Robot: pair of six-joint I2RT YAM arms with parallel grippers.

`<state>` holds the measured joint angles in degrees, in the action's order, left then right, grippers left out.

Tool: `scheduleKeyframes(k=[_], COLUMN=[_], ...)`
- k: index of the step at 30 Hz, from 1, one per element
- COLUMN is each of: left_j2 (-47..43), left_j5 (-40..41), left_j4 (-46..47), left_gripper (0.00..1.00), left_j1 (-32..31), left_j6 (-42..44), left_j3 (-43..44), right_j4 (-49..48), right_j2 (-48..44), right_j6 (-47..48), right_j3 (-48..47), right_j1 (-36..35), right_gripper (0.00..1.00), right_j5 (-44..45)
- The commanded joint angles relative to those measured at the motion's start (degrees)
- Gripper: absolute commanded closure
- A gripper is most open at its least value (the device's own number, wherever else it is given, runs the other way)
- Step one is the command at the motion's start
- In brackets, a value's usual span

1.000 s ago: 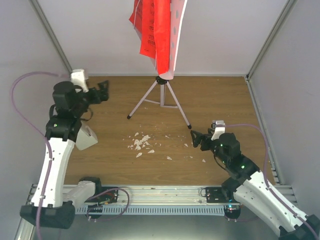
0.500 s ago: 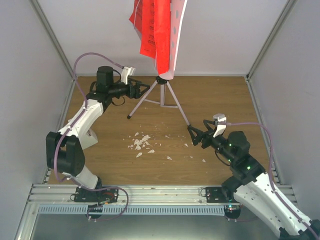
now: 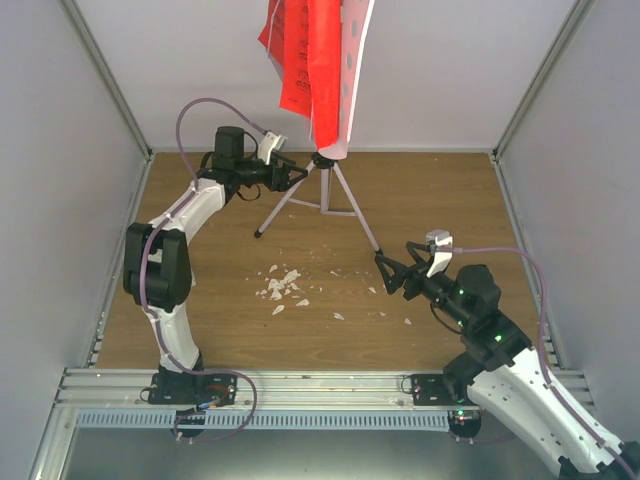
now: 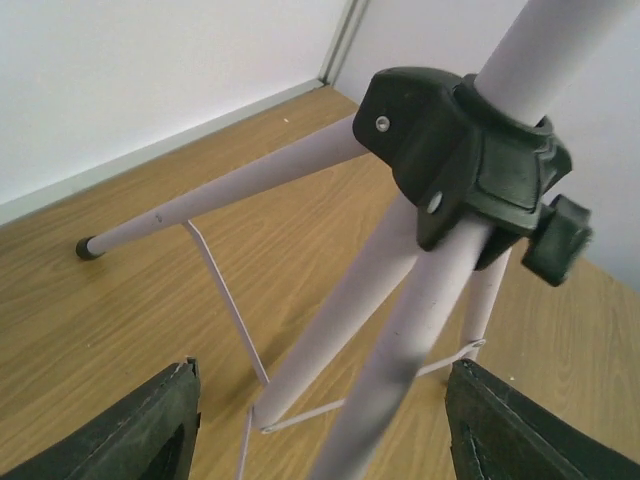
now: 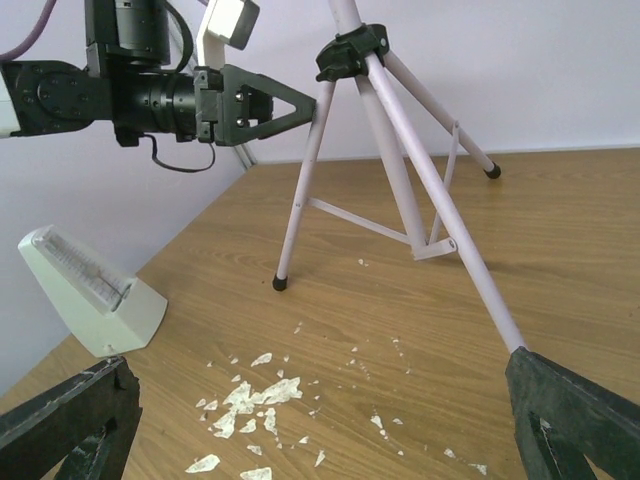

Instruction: Pack up the instrument practice props

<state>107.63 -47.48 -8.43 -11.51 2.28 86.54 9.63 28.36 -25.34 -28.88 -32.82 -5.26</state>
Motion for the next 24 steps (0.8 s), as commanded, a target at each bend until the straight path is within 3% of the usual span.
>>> scheduleKeyframes(k=[1, 5, 9, 17, 24], left_j2=[2.8, 5.9, 7.3, 4.5, -1.7], left_j5=[-5.2, -7.1, -6.6, 1.4, 7.3], left_j4=[1.3, -0.6, -3.8, -0.9, 8.1], left_gripper=[0.32, 0.35, 0.44, 0.61, 0.77], left_j1=[-0.3, -1.3, -3.3, -5.3, -7.0], left_j6=[4.2, 6.6, 9.6, 10.8, 8.2], left_j3=[3.4, 6.2, 8.4, 2.6, -8.1], right_j4=[1.6, 1.8, 1.5, 2.9, 1.2], right_j2=[-0.5, -0.6, -0.5, -1.4, -1.4], right_j6=[-0.2, -0.4, -0.5, -0.3, -0.8], right_j3=[0.7, 1.5, 2.2, 3.2, 4.6], right_j1=[0.3, 0.4, 0.4, 0.4, 0.4], right_gripper=[0.00, 0.00, 0.00, 0.00, 0.00], right_j5=[-0.7, -0.6, -0.6, 0.0, -1.0])
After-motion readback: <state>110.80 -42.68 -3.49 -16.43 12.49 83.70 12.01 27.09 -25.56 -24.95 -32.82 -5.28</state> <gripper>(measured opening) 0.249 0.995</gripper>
